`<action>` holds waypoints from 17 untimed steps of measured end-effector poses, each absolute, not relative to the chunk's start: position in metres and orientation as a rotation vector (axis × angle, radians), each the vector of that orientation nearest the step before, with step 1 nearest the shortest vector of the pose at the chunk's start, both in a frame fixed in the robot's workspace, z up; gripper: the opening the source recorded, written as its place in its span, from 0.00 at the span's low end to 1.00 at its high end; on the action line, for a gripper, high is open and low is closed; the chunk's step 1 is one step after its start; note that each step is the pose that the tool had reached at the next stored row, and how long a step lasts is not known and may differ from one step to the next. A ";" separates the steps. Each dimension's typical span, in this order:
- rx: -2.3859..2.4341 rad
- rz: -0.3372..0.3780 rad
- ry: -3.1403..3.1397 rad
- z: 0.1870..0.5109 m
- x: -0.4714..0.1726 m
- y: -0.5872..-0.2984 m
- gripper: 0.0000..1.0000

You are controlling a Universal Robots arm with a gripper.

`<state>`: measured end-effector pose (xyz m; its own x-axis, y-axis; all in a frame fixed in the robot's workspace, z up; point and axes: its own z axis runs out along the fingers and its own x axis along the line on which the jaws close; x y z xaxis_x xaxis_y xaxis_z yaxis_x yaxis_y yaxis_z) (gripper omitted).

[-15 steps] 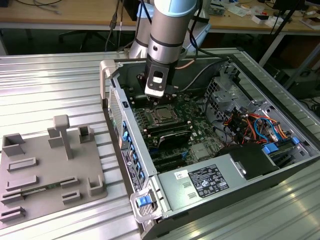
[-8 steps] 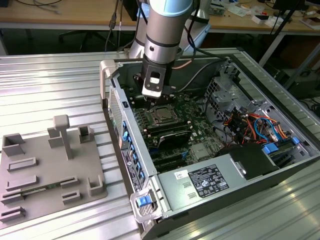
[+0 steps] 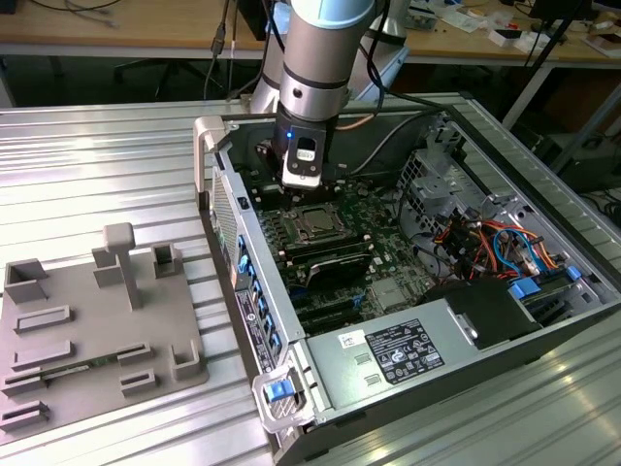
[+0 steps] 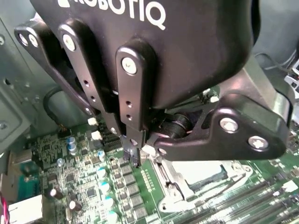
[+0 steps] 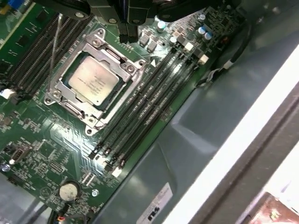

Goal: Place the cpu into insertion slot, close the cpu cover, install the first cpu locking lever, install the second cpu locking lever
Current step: 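Install the first cpu locking lever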

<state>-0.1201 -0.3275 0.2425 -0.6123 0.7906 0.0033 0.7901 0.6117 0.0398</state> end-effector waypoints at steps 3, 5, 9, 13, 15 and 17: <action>1.379 0.080 2.813 0.243 -0.123 -0.328 0.11; 1.372 0.080 2.816 0.242 -0.125 -0.327 0.11; 1.367 0.080 2.819 0.243 -0.125 -0.328 0.11; 1.364 0.080 2.821 0.243 -0.125 -0.328 0.11; 1.362 0.080 2.822 0.243 -0.125 -0.327 0.11; 1.340 0.080 2.832 0.243 -0.125 -0.326 0.11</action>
<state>-0.1252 -0.3262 0.2426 -0.6345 0.7728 0.0154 0.7724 0.6332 0.0491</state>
